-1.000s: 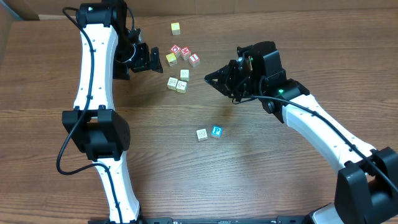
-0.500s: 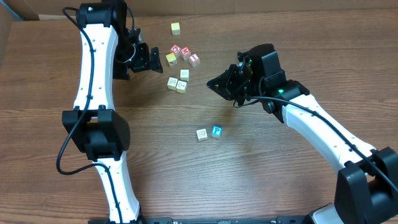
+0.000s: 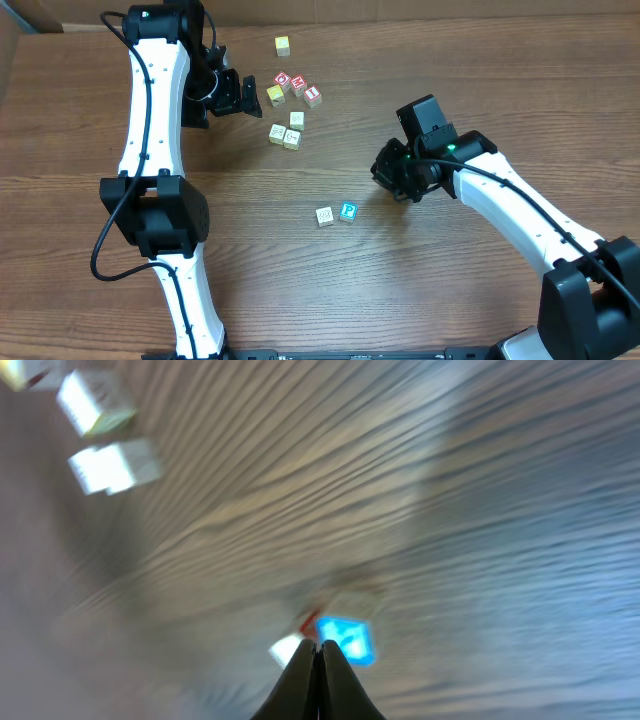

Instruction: Flip 5 blocks

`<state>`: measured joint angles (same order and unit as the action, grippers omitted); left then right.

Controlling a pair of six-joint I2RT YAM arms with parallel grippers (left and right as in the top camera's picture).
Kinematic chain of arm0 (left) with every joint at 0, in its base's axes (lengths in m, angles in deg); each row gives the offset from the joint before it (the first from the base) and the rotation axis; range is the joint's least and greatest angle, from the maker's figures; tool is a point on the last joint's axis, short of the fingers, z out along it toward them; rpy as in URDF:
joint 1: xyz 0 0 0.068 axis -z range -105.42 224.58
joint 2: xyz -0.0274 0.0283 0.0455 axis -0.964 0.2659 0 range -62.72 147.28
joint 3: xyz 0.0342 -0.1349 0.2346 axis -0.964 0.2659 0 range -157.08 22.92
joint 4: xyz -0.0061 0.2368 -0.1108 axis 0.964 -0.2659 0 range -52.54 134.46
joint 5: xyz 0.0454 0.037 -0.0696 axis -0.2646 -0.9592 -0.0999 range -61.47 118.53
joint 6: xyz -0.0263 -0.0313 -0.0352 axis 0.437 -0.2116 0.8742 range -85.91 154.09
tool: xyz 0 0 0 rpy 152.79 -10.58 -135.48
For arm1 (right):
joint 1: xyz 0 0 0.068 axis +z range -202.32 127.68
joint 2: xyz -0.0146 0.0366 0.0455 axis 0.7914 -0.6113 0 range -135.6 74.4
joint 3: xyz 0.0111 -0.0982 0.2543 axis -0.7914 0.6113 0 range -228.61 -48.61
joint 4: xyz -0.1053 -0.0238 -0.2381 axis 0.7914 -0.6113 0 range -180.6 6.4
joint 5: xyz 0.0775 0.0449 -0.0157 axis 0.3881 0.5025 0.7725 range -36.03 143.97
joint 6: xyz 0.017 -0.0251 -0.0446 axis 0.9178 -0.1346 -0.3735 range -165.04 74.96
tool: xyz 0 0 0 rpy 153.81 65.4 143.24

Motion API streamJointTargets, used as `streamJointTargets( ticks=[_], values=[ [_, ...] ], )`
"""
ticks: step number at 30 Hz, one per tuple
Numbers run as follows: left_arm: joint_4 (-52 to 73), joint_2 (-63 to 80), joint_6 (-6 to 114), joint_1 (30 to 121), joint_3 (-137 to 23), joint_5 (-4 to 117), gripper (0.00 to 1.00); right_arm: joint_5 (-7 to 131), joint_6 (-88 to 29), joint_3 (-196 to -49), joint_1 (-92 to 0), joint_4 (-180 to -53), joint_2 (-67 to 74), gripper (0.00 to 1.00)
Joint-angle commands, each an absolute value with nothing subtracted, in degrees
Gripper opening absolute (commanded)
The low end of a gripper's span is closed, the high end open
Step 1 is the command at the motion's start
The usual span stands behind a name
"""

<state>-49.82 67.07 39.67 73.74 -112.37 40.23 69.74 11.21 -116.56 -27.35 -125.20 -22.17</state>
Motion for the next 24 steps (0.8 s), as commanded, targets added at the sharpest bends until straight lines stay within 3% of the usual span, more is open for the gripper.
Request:
streamJointTargets(
  ticks=[1,14,24],
  values=[
    [-49.8,67.5,40.1,73.5,-113.2,39.9,1.0,61.5,10.0,-114.7,-25.8,-124.5,-20.9,0.04],
    [-49.8,67.5,40.1,73.5,-113.2,39.9,1.0,47.3,10.2,-105.8,-14.0,-110.0,-22.6,0.04],
    [-49.8,67.5,40.1,73.5,-113.2,39.9,1.0,46.9,7.0,-105.6,-9.9,-101.0,-29.2,0.04]
  ],
)
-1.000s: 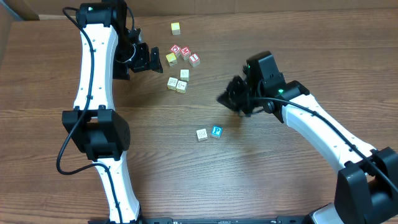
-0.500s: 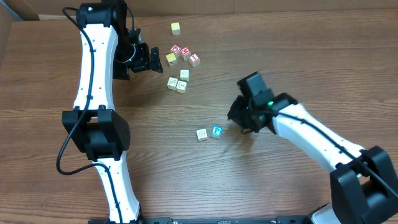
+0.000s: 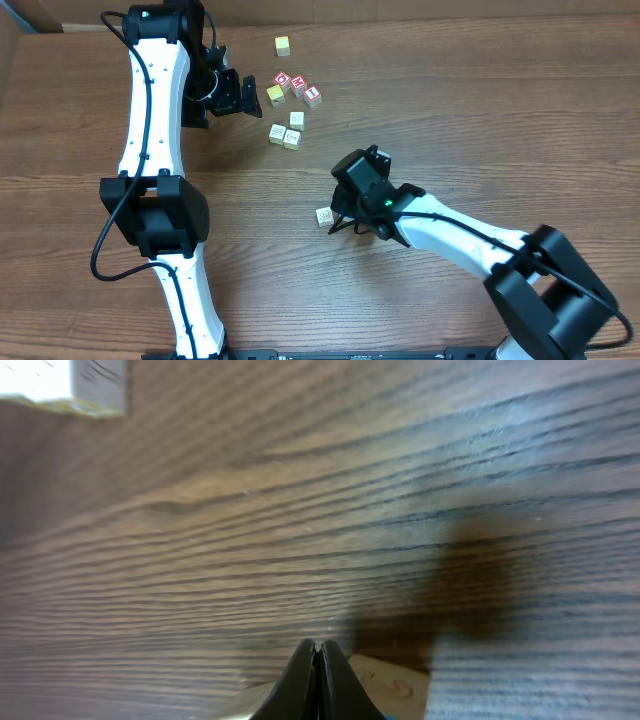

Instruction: Flip 5 blocks

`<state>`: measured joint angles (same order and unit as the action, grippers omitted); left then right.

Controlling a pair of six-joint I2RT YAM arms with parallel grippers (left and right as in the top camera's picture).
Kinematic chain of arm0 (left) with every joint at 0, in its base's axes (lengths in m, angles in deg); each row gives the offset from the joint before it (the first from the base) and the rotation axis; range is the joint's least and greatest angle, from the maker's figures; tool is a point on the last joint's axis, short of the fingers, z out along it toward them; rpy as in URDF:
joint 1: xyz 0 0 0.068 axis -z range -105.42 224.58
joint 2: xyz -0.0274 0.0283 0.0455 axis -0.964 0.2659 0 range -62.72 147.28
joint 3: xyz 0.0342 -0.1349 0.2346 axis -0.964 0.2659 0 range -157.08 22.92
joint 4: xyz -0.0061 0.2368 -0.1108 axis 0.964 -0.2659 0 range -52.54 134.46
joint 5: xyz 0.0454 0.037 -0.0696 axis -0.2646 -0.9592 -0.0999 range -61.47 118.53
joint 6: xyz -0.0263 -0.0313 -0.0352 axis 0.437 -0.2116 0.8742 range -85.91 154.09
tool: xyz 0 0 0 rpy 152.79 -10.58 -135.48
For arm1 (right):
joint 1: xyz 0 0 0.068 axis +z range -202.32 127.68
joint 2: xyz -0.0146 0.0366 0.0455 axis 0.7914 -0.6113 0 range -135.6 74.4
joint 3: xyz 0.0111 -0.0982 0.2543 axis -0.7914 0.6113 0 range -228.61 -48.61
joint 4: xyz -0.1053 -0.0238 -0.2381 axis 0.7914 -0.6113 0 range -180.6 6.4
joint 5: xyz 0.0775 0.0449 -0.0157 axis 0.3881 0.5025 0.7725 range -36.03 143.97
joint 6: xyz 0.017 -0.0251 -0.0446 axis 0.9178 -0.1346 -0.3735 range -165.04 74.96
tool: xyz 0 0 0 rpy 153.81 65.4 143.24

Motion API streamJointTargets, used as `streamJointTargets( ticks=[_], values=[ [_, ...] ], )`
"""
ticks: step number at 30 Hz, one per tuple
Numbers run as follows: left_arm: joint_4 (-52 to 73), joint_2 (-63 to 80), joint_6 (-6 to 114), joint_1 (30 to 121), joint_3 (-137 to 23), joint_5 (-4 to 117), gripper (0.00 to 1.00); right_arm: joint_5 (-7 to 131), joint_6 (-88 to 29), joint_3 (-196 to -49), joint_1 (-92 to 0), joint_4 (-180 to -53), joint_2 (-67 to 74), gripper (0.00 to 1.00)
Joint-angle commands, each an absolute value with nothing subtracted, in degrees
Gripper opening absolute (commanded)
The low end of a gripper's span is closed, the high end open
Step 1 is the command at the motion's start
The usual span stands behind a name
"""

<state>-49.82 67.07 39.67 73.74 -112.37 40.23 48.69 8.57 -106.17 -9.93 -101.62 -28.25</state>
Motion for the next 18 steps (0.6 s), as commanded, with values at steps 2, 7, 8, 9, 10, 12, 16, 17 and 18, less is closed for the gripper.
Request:
streamJointTargets(
  ticks=[2,7,8,9,10,12,16,17,18],
  values=[
    [-49.8,67.5,40.1,73.5,-113.2,39.9,1.0,46.9,7.0,-105.6,-9.9,-100.5,-29.2,0.04],
    [-49.8,67.5,40.1,73.5,-113.2,39.9,1.0,46.5,7.0,-105.7,-9.9,-98.2,-29.2,0.04],
    [-49.8,67.5,40.1,73.5,-113.2,39.9,1.0,46.5,7.0,-105.7,-9.9,-98.2,-29.2,0.04],
    [-49.8,67.5,40.1,73.5,-113.2,39.9,1.0,46.6,7.0,-105.7,-9.9,-98.3,-29.2,0.04],
    [-49.8,67.5,40.1,73.5,-113.2,39.9,1.0,47.2,7.0,-105.7,-9.9,-98.4,-29.2,0.04],
    [-49.7,67.5,40.1,73.5,-113.2,39.9,1.0,48.6,7.0,-105.8,-9.9,-98.3,-29.1,0.04],
    [-49.8,67.5,40.1,73.5,-113.2,39.9,1.0,48.4,5.1,-108.3,-10.5,-100.7,-27.7,0.04],
    [-49.8,67.5,40.1,73.5,-113.2,39.9,1.0,48.4,4.3,-109.1,-10.8,-101.7,-26.8,0.04],
    [-49.8,67.5,40.1,73.5,-113.2,39.9,1.0,48.4,4.1,-109.7,-11.1,-102.6,-25.9,0.04]
  ],
)
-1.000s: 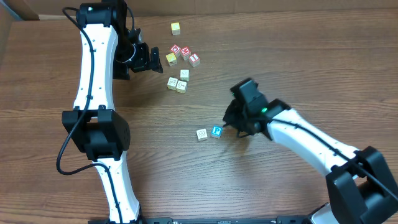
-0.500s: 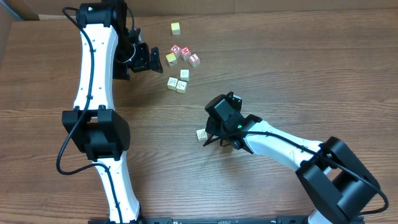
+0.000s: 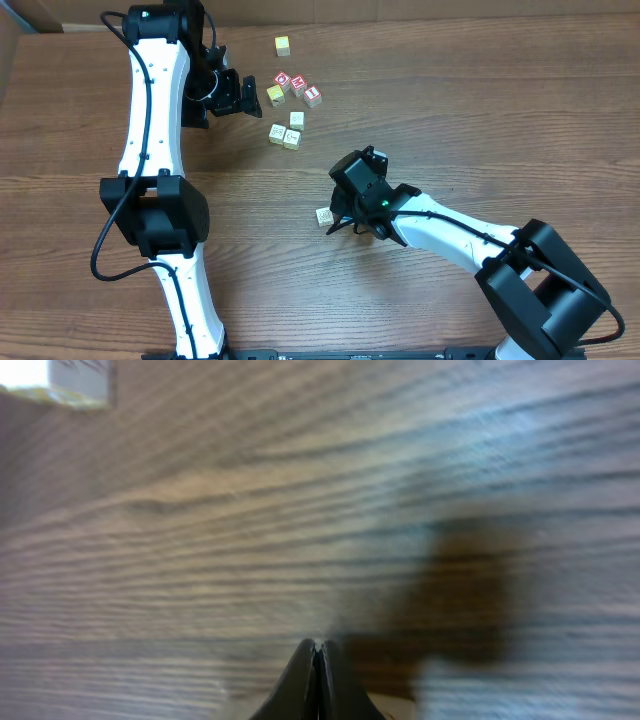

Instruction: Flip 5 blocks

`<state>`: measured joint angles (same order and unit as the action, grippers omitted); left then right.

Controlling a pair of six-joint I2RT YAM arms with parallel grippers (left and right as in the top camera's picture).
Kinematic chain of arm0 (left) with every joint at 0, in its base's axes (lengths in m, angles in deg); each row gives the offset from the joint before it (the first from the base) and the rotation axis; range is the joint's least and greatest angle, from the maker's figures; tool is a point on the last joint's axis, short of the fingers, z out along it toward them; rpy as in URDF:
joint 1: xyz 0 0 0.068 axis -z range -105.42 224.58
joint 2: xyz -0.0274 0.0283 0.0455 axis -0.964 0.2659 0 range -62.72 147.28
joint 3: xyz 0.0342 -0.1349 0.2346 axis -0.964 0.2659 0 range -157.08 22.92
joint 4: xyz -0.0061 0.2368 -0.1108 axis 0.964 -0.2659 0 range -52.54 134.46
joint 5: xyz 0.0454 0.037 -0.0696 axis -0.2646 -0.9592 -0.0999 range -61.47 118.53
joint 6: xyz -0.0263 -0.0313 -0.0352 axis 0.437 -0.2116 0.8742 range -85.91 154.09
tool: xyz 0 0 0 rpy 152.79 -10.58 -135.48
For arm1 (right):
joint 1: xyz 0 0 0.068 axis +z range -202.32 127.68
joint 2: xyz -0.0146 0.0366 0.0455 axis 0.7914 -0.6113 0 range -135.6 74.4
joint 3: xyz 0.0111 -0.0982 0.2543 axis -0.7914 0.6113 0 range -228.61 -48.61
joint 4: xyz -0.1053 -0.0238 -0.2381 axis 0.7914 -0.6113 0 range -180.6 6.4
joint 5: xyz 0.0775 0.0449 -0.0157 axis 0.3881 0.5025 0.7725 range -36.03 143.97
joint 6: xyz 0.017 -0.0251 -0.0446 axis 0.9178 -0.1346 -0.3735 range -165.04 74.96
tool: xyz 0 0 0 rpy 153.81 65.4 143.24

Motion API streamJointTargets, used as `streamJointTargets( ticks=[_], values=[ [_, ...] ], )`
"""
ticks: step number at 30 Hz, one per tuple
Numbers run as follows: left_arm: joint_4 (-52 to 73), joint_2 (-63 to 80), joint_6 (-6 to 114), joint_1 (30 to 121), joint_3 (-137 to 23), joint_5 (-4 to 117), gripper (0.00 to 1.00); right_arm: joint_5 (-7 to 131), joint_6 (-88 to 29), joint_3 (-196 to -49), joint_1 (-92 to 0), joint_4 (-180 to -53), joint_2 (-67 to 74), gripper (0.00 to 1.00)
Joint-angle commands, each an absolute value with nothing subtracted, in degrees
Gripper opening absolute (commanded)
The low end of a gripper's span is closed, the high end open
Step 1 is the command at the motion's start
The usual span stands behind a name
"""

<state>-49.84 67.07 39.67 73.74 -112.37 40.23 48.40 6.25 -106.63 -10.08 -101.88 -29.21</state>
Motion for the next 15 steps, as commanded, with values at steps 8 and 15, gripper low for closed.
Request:
streamJointTargets(
  ticks=[8,15],
  values=[
    [-49.8,67.5,40.1,73.5,-113.2,39.9,1.0,48.5,2.9,-111.4,-14.5,-113.2,-19.3,0.04],
    [-49.8,67.5,40.1,73.5,-113.2,39.9,1.0,49.2,8.9,-109.7,-17.9,-123.5,-19.3,0.04]
  ],
)
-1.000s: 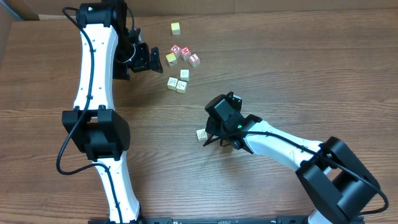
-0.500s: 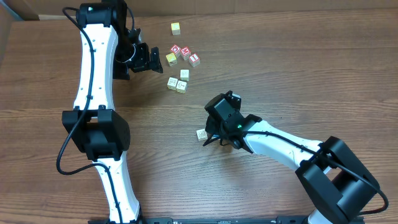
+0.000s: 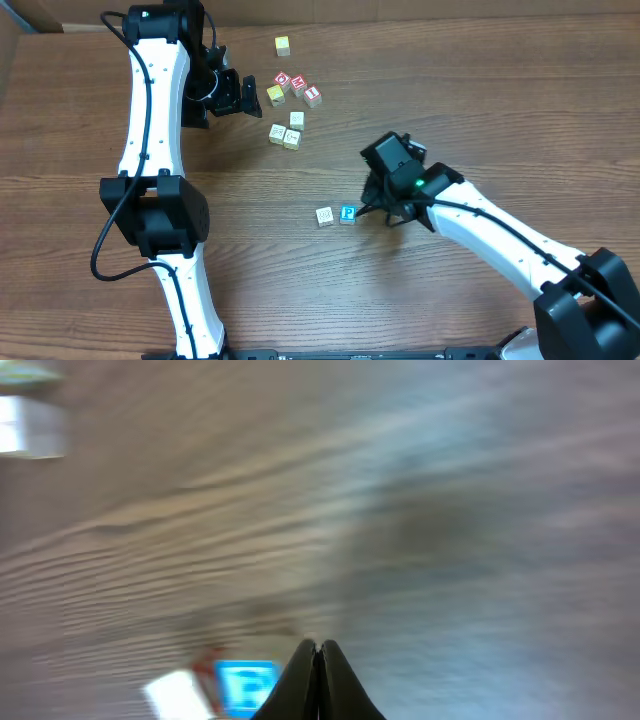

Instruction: Flip 5 blocks

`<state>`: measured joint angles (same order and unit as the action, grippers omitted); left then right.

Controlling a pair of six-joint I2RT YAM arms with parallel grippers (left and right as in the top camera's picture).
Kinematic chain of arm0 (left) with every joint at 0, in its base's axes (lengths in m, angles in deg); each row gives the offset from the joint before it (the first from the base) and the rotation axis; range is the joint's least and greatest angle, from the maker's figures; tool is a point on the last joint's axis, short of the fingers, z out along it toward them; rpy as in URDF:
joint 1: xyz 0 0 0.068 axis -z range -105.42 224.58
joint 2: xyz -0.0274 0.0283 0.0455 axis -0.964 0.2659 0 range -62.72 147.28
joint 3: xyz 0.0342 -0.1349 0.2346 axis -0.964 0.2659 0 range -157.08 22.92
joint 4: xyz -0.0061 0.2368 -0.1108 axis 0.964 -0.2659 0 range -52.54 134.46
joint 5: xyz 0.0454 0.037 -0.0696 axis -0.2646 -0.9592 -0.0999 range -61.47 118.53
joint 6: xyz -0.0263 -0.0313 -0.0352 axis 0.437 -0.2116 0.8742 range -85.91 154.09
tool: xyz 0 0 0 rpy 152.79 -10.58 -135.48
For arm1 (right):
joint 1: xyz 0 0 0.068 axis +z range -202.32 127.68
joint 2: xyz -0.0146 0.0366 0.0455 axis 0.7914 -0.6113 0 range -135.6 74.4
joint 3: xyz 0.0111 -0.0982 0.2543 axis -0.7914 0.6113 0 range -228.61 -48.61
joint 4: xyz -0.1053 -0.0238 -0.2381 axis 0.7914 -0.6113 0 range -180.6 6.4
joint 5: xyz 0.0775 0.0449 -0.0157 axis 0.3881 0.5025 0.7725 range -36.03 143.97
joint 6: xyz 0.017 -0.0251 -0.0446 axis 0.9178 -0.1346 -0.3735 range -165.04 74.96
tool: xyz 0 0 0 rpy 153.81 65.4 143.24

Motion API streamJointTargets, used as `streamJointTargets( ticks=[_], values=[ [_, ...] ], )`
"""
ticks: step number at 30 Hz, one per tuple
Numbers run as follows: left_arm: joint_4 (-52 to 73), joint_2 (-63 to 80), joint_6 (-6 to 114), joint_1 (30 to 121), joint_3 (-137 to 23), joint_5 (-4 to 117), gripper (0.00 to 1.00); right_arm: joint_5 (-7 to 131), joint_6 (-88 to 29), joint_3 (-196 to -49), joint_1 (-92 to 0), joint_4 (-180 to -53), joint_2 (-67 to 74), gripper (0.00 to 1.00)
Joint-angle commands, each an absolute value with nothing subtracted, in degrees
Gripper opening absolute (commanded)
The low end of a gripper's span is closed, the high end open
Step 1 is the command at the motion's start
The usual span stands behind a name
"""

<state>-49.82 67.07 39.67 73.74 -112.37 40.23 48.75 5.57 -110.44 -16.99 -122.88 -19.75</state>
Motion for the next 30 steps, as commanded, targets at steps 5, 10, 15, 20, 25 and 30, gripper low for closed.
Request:
streamJointTargets(
  ticks=[5,10,15,20,25,30],
  values=[
    [-49.8,67.5,40.1,73.5,-113.2,39.9,1.0,50.2,12.2,-106.4,-17.2,-122.4,-19.9,0.04],
    [-49.8,67.5,40.1,73.5,-113.2,39.9,1.0,50.7,12.3,-103.7,-15.3,-117.4,-20.0,0.04],
    [-49.8,67.5,40.1,73.5,-113.2,39.9,1.0,50.9,15.3,-102.2,-12.7,-114.3,-20.3,0.04],
    [-49.7,67.5,40.1,73.5,-113.2,39.9,1.0,50.9,15.3,-100.7,-11.9,-111.8,-21.1,0.04],
    [-49.7,67.5,40.1,73.5,-113.2,39.9,1.0,51.1,15.2,-100.0,-11.9,-107.7,-24.1,0.04],
    [-49.8,67.5,40.1,73.5,-113.2,39.9,1.0,52.4,14.4,-100.0,-11.9,-104.1,-25.6,0.04]
  ],
)
